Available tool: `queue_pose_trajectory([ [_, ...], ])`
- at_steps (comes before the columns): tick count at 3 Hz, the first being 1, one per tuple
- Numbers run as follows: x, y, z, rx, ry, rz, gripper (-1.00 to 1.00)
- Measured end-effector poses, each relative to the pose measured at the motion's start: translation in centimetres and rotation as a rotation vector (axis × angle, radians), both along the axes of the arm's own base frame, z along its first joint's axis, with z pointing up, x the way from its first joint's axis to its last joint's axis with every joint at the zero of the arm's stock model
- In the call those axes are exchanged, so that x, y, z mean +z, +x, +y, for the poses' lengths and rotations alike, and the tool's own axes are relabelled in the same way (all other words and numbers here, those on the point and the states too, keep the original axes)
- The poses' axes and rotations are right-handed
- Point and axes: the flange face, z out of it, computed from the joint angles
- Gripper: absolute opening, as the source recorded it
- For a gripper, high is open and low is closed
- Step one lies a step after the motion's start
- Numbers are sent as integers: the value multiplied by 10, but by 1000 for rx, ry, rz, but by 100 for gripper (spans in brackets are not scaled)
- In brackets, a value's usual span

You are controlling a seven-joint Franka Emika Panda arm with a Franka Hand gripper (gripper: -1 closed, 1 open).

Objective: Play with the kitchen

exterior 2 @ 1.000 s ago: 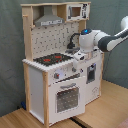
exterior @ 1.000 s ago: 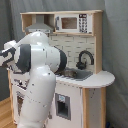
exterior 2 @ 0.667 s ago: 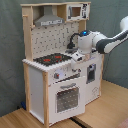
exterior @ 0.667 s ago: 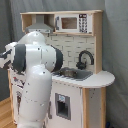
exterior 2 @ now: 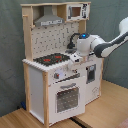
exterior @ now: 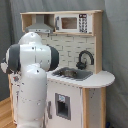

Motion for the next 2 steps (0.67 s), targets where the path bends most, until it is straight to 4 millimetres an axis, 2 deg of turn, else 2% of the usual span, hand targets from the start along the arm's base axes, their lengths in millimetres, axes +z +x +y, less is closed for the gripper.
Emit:
queue_pose_trajectory([
  [1, -14, 6, -4, 16, 24, -18, 100],
  [2, -14, 7, -5, 18, 25, -19, 100],
])
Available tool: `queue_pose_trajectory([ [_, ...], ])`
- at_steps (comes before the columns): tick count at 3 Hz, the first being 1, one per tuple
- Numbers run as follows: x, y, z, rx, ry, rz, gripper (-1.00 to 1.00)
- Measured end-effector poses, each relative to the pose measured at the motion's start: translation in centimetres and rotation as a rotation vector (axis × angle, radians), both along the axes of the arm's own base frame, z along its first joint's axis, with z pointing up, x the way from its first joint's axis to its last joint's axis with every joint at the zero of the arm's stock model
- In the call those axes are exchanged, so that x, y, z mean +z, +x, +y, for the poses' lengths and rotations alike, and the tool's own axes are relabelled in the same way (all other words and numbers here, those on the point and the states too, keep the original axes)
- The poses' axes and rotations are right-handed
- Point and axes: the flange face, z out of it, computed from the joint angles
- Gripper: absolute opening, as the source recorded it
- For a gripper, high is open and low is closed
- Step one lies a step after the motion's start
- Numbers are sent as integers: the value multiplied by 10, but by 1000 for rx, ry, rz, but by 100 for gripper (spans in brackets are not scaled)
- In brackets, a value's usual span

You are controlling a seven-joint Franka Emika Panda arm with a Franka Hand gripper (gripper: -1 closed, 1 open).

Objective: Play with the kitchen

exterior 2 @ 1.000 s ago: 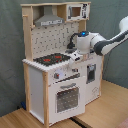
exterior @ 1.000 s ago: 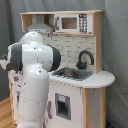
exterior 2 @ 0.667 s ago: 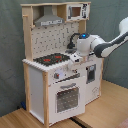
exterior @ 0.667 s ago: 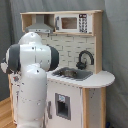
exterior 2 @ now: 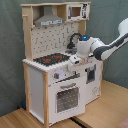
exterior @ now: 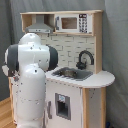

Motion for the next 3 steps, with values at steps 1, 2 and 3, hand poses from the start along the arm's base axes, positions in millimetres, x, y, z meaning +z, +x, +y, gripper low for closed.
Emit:
queue_pose_trajectory([
  [1, 0, 1, 0, 2, 1, -1, -100],
  [2, -6, 7, -3, 47, 14, -17, -100],
  [3, -26, 7, -11, 99, 6, -11, -100],
])
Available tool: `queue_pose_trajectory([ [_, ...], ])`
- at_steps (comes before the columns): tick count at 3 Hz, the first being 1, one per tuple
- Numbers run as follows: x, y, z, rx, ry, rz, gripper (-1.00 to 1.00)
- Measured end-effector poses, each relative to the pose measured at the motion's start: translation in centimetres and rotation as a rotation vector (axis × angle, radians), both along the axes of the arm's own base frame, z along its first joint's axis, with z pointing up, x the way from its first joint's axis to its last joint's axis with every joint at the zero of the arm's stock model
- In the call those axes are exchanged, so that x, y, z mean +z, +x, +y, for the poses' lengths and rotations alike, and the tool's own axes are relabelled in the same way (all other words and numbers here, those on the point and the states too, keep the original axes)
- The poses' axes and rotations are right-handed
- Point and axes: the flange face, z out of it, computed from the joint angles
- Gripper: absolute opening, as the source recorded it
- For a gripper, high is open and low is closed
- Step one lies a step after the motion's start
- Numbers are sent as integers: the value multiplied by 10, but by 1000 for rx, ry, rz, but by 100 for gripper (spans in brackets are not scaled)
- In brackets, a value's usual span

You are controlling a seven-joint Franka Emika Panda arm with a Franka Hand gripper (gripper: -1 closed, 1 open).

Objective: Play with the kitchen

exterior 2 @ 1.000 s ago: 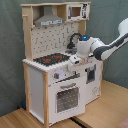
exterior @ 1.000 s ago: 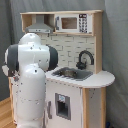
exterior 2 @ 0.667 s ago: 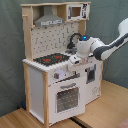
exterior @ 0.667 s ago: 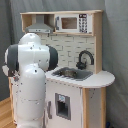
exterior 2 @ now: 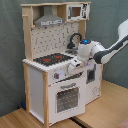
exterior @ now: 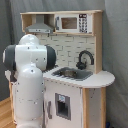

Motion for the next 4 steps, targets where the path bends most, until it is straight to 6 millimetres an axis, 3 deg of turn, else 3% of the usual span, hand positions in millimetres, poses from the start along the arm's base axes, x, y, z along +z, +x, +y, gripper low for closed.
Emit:
queue_pose_trajectory([
  [1, -31, -9, -16, -73, -16, 28, -100],
  [2, -49, -21, -17, -113, 22, 43, -100],
  [4, -54, -44, 4, -267, 117, 52, -100],
])
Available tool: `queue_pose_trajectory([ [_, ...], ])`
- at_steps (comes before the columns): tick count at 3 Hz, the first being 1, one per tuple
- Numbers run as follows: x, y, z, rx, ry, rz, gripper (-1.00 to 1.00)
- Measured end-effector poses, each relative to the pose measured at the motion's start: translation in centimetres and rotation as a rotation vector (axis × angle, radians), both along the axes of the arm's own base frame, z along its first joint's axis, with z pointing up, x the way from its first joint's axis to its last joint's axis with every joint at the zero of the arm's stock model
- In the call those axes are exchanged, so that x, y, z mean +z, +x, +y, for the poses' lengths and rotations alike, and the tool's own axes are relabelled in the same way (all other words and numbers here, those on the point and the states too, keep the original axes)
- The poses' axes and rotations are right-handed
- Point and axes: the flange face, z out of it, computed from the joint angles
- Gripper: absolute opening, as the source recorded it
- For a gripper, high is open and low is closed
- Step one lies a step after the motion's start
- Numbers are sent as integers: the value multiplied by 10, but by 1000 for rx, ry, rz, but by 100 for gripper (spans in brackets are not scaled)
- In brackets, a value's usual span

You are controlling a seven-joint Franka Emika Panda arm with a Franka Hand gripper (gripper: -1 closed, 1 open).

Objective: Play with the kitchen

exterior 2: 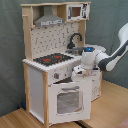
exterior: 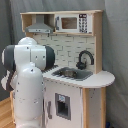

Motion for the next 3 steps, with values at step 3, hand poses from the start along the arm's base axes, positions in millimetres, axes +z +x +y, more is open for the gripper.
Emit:
queue_pose_trajectory([
  [3, -3, -55, 44, -157, 78, 2, -100],
])
